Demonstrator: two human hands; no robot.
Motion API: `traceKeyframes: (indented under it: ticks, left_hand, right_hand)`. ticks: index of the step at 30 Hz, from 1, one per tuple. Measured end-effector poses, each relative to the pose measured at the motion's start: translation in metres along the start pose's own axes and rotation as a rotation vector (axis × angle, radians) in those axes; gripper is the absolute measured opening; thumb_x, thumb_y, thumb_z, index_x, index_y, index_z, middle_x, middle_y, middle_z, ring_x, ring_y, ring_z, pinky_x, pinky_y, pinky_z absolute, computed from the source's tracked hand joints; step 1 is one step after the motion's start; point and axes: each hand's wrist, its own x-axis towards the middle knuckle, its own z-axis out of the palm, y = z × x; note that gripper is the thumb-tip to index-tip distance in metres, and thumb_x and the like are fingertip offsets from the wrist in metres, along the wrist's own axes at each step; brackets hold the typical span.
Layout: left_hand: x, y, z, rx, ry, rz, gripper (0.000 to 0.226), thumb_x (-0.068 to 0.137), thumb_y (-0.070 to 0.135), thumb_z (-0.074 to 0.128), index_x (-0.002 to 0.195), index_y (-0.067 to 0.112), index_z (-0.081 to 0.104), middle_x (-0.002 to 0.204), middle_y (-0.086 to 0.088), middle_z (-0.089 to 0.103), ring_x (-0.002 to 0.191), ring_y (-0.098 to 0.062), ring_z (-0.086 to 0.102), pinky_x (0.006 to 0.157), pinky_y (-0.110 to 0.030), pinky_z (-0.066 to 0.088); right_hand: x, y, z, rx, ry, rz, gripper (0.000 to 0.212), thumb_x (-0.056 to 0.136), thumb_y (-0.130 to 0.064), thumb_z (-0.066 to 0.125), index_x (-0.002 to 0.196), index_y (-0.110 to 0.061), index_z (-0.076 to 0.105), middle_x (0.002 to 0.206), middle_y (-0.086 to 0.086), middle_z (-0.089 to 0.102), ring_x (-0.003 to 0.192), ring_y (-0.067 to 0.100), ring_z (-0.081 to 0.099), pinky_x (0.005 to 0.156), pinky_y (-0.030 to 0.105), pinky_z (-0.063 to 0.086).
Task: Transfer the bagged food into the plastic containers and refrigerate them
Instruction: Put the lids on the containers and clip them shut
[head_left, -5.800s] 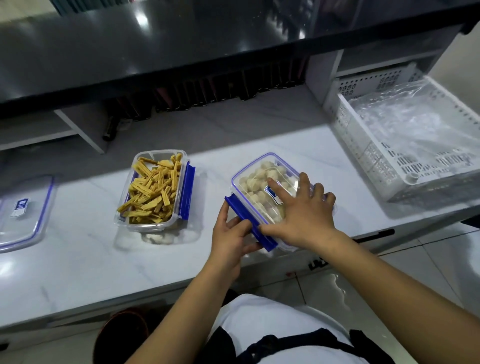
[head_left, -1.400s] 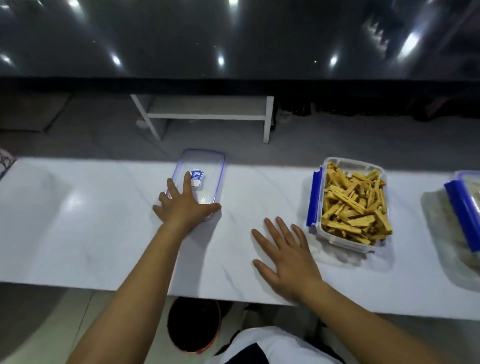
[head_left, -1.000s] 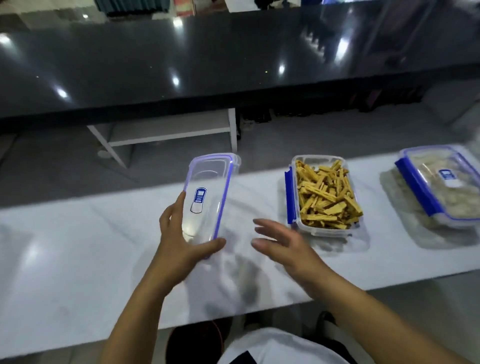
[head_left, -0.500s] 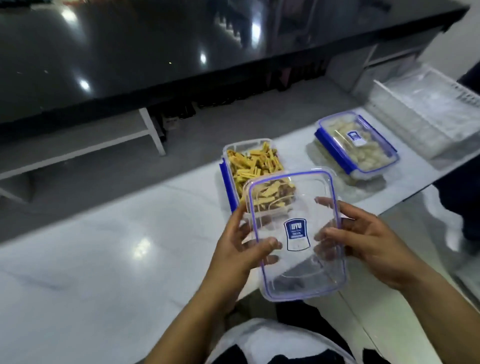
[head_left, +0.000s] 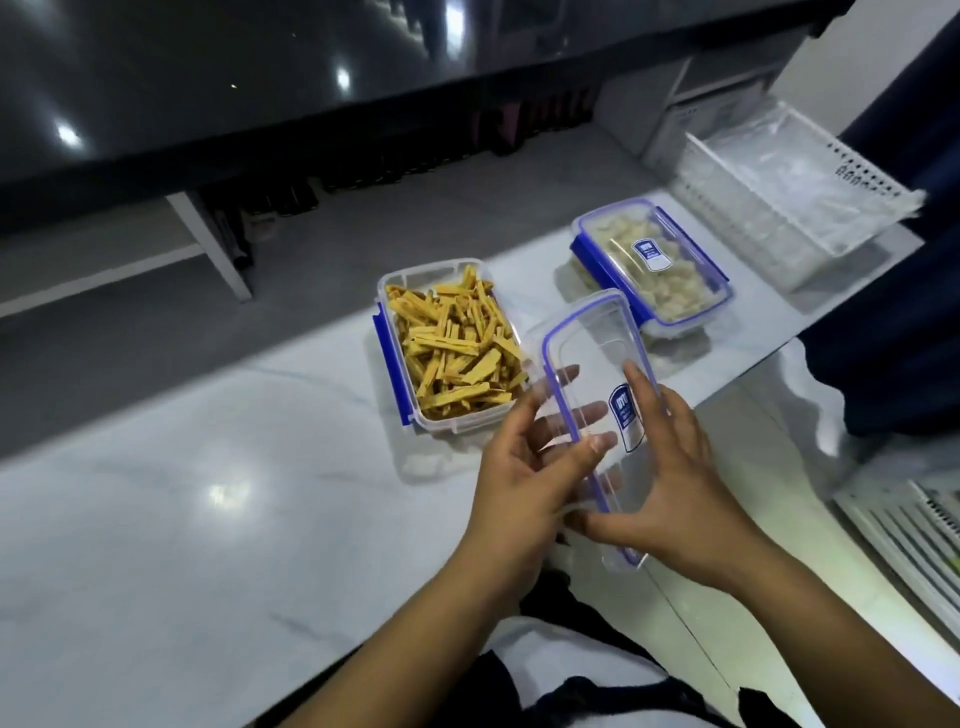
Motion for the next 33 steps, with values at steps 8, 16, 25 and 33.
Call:
traceKeyframes:
  ticks: [8, 16, 25, 33]
  left_hand:
    - [0.032, 0.029, -0.088, 0.493, 0.566, 0.303, 0.029, 0.100, 0.018, 0.058, 0.128, 0.023, 0.065, 0.123, 0.004, 0.068, 0.108, -0.007, 0.065, 0.079, -0.022, 0.060]
    - [0.067, 0.027, -0.122, 0.102, 0.494, -0.155, 0.067, 0.098, -0.001, 0.049, 0.155, 0.026, 0.027, 0.132, -0.015, 0.061, 0.083, -0.019, 0.074, 0.059, -0.029, 0.060]
    - [0.052, -0.017, -0.062, -0.148, 0.414, -0.237, 0.037, 0.101, 0.007, 0.054, 0.136, 0.017, 0.053, 0.096, -0.010, 0.078, 0.088, -0.027, 0.076, 0.074, -0.040, 0.063]
    - [0.064, -0.016, -0.061, -0.069, 0.498, -0.162, 0.053, 0.098, 0.004, 0.058, 0.144, 0.026, 0.044, 0.125, -0.008, 0.065, 0.101, -0.025, 0.071, 0.077, -0.040, 0.063]
  right_hand:
    - [0.010, 0.050, -0.036, -0.093, -0.044, 0.080, 0.120, 0.049, -0.071, 0.082, 0.139, -0.074, 0.004, 0.162, -0.013, 0.008, 0.148, 0.024, 0.020, 0.114, 0.047, 0.031]
    - [0.022, 0.064, -0.049, -0.413, -0.183, -0.050, 0.112, 0.043, -0.089, 0.056, 0.136, -0.077, -0.004, 0.163, -0.008, 0.000, 0.148, 0.020, 0.010, 0.117, 0.044, 0.015]
    - [0.030, 0.082, -0.067, -0.547, -0.187, -0.114, 0.113, 0.050, -0.095, 0.049, 0.142, -0.068, -0.010, 0.163, -0.001, -0.005, 0.148, 0.026, 0.008, 0.117, 0.047, 0.016]
    - [0.040, 0.092, -0.081, -0.629, -0.162, -0.174, 0.112, 0.051, -0.094, 0.049, 0.143, -0.066, -0.009, 0.162, 0.007, 0.005, 0.145, 0.029, 0.014, 0.114, 0.048, 0.020]
